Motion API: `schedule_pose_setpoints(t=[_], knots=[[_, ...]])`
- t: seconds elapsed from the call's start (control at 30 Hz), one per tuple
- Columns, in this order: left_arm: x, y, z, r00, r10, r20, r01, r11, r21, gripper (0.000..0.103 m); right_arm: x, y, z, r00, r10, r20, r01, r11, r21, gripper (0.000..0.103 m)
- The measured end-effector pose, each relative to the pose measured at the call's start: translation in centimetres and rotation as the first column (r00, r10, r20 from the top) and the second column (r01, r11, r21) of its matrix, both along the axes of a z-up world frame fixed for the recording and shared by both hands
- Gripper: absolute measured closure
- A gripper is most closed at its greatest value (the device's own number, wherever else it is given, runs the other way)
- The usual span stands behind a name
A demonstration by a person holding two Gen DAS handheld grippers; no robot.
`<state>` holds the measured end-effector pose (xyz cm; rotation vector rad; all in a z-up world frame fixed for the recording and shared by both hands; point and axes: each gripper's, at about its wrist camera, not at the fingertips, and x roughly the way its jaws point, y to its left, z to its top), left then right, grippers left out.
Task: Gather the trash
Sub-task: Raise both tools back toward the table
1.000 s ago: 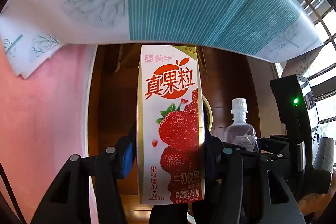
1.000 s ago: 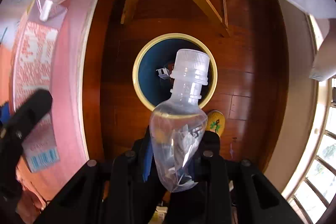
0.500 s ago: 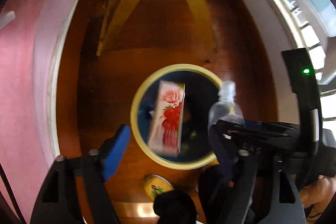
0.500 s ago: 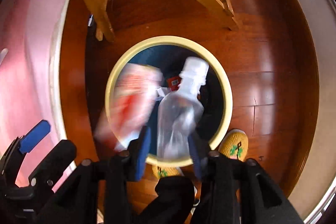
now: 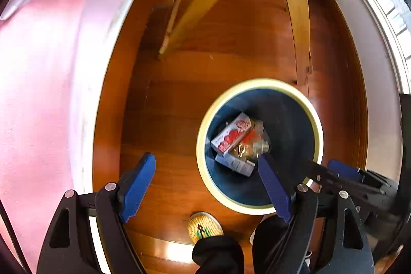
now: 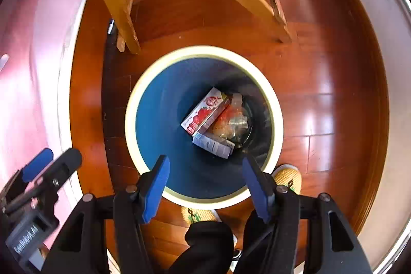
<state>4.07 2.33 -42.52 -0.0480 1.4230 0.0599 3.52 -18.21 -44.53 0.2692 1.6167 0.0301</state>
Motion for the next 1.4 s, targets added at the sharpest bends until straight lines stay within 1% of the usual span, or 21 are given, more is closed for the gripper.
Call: schedule_pose_setpoints(t=[0.1, 0.2, 0.27, 0.4, 0.47, 0.67, 0.83, 0.93, 1.0, 1.1, 1.23, 1.4], knots=[[0.1, 0.2, 1.7, 0.999, 0.017, 0.030, -0.018, 1.000, 0.008, 0.022, 0.0, 0.0, 1.6, 0.999, 0.003, 0.034, -0.002, 1.000, -0.019, 0.043], [0.2, 0.2, 4.3, 0.997, 0.030, 0.074, -0.031, 0.999, 0.014, 0.022, 0.0, -0.1, 4.2, 0.998, -0.005, 0.070, 0.007, 1.000, -0.023, 0.043], [0.0, 0.2, 6.5, 0.992, 0.036, 0.118, -0.039, 0.999, 0.019, 0.022, -0.1, 0.0, 6.1, 0.996, 0.006, 0.090, -0.003, 0.999, -0.036, 0.043], [-0.6, 0.3, 11.6, 0.979, 0.051, 0.195, -0.053, 0.999, 0.007, 0.022, -0.5, 0.1, 10.8, 0.994, 0.032, 0.108, -0.020, 0.994, -0.108, 0.043], [-1.0, 0.5, 14.2, 0.972, 0.060, 0.229, -0.063, 0.998, 0.004, 0.022, -0.6, 0.2, 13.0, 0.993, 0.035, 0.115, -0.021, 0.992, -0.121, 0.043], [-1.8, 1.5, 21.9, 0.961, 0.095, 0.260, -0.089, 0.995, -0.034, 0.022, -0.7, 0.5, 20.5, 0.989, 0.042, 0.144, -0.019, 0.987, -0.162, 0.043], [-2.4, 2.4, 29.2, 0.932, 0.078, 0.354, -0.079, 0.997, -0.010, 0.022, -0.9, 1.8, 26.7, 0.981, 0.088, 0.171, -0.057, 0.982, -0.181, 0.043], [-2.6, 3.1, 33.3, 0.915, 0.070, 0.398, -0.070, 0.997, -0.014, 0.022, -0.8, 2.4, 30.2, 0.974, 0.112, 0.198, -0.074, 0.978, -0.194, 0.043], [-2.7, 3.3, 35.7, 0.901, 0.059, 0.430, -0.056, 0.998, -0.018, 0.022, -0.9, 2.8, 32.4, 0.968, 0.128, 0.217, -0.082, 0.974, -0.210, 0.043], [-3.1, 3.5, 39.6, 0.874, 0.031, 0.484, -0.037, 0.999, 0.002, 0.022, -0.7, 3.4, 35.4, 0.955, 0.146, 0.259, -0.084, 0.968, -0.236, 0.043], [-3.4, 4.3, 43.4, 0.846, -0.005, 0.533, -0.028, 0.998, 0.053, 0.022, -0.6, 3.9, 39.1, 0.937, 0.139, 0.321, -0.055, 0.965, -0.257, 0.043], [-3.4, 5.3, 46.3, 0.826, -0.029, 0.563, -0.007, 0.998, 0.063, 0.022, 0.2, 4.1, 43.4, 0.903, 0.105, 0.417, 0.012, 0.963, -0.268, 0.043]])
